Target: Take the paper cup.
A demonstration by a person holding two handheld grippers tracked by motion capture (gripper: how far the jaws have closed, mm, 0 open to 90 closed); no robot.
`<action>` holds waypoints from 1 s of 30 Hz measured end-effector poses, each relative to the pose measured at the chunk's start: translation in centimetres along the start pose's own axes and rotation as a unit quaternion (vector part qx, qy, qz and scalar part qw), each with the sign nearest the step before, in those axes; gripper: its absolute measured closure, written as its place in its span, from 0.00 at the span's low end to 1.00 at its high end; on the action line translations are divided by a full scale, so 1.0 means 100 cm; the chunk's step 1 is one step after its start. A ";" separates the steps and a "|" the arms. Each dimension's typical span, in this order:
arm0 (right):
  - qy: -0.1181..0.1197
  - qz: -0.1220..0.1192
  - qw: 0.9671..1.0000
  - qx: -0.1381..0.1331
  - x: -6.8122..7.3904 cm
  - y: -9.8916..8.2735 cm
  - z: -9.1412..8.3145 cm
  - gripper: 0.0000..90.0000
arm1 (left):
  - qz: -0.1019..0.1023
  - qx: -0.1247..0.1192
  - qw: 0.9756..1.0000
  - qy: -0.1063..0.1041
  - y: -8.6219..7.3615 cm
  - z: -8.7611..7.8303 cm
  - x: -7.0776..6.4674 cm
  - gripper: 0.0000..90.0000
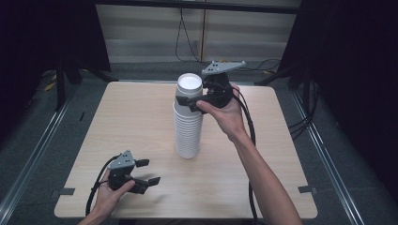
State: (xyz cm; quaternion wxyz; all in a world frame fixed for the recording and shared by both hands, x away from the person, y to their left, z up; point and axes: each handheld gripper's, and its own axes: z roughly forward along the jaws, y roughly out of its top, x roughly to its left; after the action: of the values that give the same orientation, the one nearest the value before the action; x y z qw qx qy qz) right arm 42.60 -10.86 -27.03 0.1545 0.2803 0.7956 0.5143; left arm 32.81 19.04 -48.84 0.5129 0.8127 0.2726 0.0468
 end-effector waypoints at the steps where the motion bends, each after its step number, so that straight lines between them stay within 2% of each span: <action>1: -0.001 -0.002 1.000 0.002 0.000 0.000 0.000 0.19 | 0.000 0.001 1.000 0.000 0.000 0.000 0.000 0.18; 6: -0.001 -0.005 1.000 0.009 0.001 0.002 0.000 0.20 | 0.000 0.000 1.000 -0.001 0.000 0.000 0.000 0.18; 16: -0.002 -0.005 1.000 0.008 0.001 0.003 0.000 0.21 | 0.001 0.002 1.000 -0.002 0.000 0.000 0.000 0.18; 30: -0.005 -0.002 1.000 -0.026 0.001 0.010 -0.008 0.21 | 0.000 0.002 1.000 -0.003 0.000 0.000 0.000 0.18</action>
State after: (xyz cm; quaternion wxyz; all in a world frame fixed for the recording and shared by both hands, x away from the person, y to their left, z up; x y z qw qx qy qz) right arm 42.34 -11.06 -25.82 0.1670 0.2773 0.7817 0.5330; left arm 32.83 19.02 -48.89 0.5124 0.8137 0.2709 0.0440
